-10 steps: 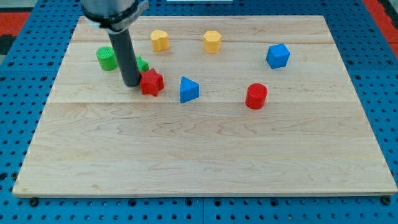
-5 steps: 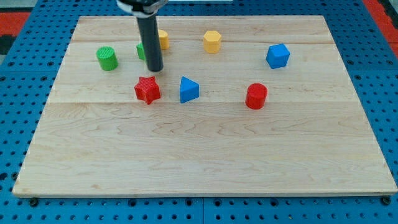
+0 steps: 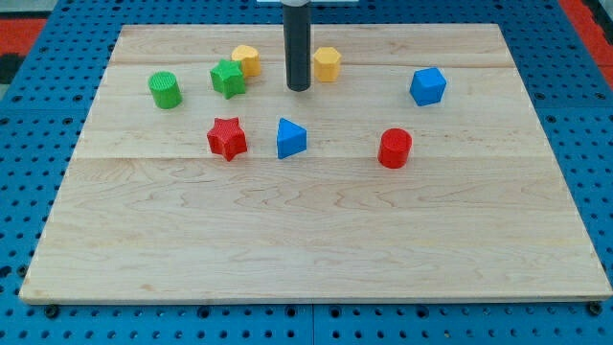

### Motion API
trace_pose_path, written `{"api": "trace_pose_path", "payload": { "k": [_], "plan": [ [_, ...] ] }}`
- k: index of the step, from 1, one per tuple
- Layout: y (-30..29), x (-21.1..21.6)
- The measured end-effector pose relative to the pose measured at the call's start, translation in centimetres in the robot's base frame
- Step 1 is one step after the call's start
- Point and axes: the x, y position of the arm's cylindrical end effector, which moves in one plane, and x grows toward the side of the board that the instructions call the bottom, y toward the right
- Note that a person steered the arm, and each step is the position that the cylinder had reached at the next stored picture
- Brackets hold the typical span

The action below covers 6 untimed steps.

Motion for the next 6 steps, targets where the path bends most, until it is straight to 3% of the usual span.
{"api": "trace_pose_path", "payload": {
  "k": [3,5,6],
  "plan": [
    [1.2,0.1],
    [8.3,0.0],
    [8.2,3.9]
  ]
}}
